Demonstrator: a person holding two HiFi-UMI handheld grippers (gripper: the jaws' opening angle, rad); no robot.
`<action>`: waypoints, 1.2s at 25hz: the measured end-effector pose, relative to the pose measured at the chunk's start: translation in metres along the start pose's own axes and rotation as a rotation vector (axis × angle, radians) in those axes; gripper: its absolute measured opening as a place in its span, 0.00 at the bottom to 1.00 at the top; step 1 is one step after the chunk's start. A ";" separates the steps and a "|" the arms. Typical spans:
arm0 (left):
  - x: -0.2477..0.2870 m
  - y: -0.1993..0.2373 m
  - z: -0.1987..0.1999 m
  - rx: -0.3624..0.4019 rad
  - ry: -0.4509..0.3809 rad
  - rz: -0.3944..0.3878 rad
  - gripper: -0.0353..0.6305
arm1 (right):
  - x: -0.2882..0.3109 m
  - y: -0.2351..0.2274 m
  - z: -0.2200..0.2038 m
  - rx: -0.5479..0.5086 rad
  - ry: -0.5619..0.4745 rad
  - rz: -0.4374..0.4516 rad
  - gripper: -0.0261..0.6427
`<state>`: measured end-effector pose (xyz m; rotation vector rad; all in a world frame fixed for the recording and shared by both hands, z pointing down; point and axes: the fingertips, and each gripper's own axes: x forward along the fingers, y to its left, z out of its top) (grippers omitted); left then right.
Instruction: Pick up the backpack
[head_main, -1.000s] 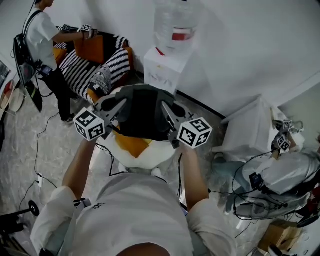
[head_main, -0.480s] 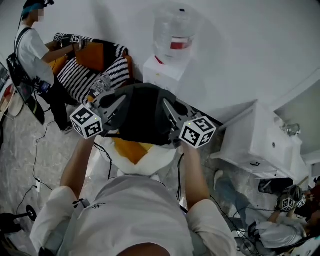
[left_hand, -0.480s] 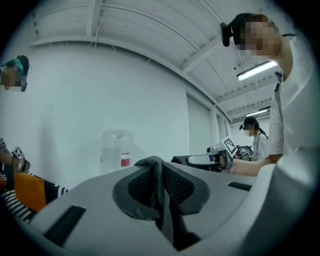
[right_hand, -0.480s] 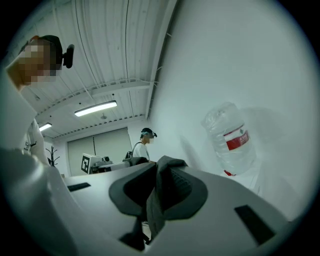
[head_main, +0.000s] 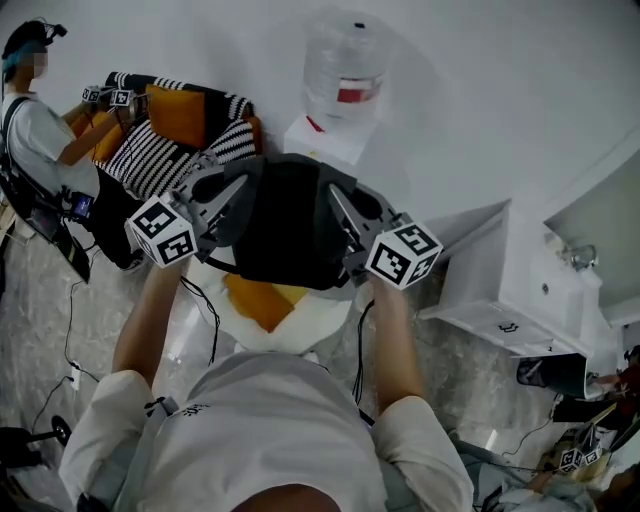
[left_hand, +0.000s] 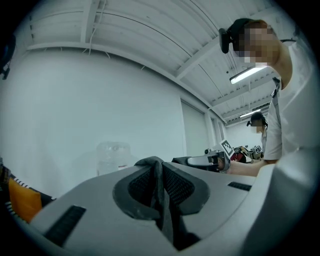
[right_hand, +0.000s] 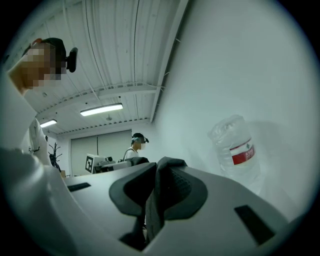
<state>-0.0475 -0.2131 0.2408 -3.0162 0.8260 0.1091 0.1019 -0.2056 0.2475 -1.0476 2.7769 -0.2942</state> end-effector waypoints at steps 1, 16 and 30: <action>0.001 0.001 0.004 0.001 -0.006 -0.002 0.11 | 0.001 0.001 0.004 0.000 -0.008 0.005 0.11; 0.001 -0.009 0.004 0.011 -0.038 0.005 0.11 | -0.011 0.005 0.001 -0.017 -0.015 0.027 0.10; 0.001 0.009 0.009 -0.001 -0.020 -0.011 0.11 | 0.005 0.001 0.005 -0.002 -0.006 0.015 0.10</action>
